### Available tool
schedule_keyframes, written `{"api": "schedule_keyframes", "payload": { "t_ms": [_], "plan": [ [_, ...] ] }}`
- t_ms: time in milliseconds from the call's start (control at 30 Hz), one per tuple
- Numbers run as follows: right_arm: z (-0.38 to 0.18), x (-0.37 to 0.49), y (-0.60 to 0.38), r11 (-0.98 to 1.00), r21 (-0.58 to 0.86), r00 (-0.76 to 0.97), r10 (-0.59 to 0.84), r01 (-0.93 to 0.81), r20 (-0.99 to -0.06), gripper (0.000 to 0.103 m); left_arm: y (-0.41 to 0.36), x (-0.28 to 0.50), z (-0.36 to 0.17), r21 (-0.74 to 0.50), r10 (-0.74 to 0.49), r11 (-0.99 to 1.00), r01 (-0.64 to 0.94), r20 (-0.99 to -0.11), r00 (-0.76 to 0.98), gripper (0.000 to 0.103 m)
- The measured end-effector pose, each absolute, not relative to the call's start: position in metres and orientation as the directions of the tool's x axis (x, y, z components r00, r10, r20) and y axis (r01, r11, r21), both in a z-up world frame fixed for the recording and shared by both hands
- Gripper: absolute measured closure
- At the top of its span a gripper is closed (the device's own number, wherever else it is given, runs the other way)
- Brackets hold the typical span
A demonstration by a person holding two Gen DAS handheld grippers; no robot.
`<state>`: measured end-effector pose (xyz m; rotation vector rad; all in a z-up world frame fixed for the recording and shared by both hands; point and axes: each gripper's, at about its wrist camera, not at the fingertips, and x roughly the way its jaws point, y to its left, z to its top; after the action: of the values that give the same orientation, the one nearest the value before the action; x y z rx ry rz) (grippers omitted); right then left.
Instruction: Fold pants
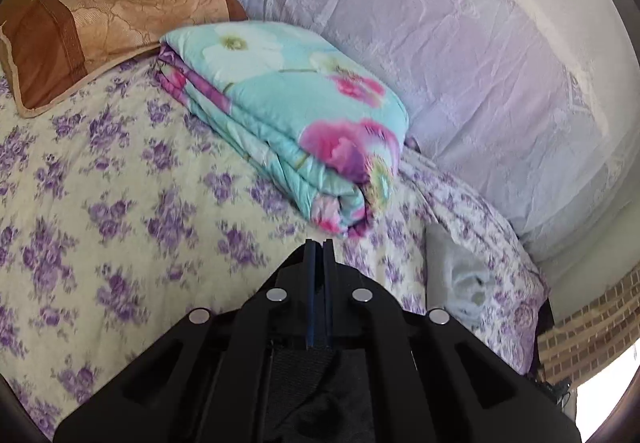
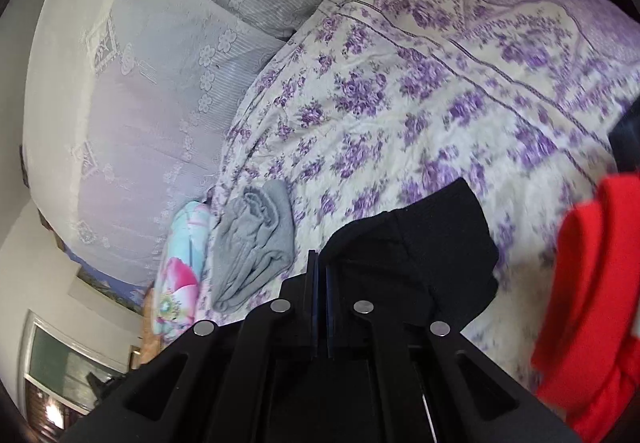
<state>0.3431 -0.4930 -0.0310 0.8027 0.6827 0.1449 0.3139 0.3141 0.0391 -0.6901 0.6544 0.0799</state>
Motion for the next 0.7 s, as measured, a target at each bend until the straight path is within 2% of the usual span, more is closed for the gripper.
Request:
{"api": "schedule_keyframes", "payload": {
  "t_ms": [33,67,100,133,200,267,333,400,533,700],
  "plan": [
    [-0.036,0.357,-0.49,0.724,0.674,0.768,0.347,0.145,-0.538,0.095,0.318,0.328,0.028,-0.555,-0.114,0.77,-0.314,-0.604,0.789,0.099],
    [-0.042,0.372,-0.485,0.756,0.635,0.744,0.329,0.16,-0.581,0.085,0.323,0.341,0.012,-0.548,-0.102,0.754,-0.363,-0.643,0.759,0.099],
    [-0.052,0.386,-0.479,0.789,0.589,0.709,0.313,0.176,-0.632,0.074,0.328,0.352,-0.009,-0.547,-0.105,0.726,-0.416,-0.686,0.72,0.098],
    [-0.06,0.391,-0.476,0.798,0.572,0.691,0.305,0.19,-0.655,0.056,0.332,0.354,-0.029,-0.561,-0.129,0.696,-0.448,-0.711,0.692,0.099],
    [-0.071,0.389,-0.472,0.767,0.611,0.681,0.342,0.196,-0.647,0.054,0.333,0.351,-0.058,-0.603,-0.204,0.654,-0.457,-0.723,0.66,0.099],
    [-0.075,0.381,-0.471,0.746,0.64,0.675,0.378,0.183,-0.634,0.054,0.332,0.34,-0.061,-0.577,-0.186,0.679,-0.455,-0.734,0.653,0.093],
    [-0.073,0.371,-0.471,0.751,0.634,0.675,0.374,0.182,-0.637,0.054,0.335,0.326,-0.056,-0.575,-0.184,0.684,-0.448,-0.731,0.657,0.066],
    [-0.069,0.358,-0.471,0.749,0.639,0.678,0.378,0.177,-0.631,0.054,0.339,0.308,-0.047,-0.589,-0.186,0.679,-0.439,-0.716,0.673,0.058],
    [-0.063,0.332,-0.471,0.729,0.662,0.683,0.394,0.176,-0.615,0.044,0.341,0.267,-0.029,-0.578,-0.185,0.703,-0.415,-0.711,0.678,0.058],
    [-0.064,0.295,-0.461,0.688,0.711,0.677,0.456,0.143,-0.578,0.041,0.336,0.201,-0.029,-0.577,-0.197,0.7,-0.421,-0.722,0.663,0.053]
  ]
}}
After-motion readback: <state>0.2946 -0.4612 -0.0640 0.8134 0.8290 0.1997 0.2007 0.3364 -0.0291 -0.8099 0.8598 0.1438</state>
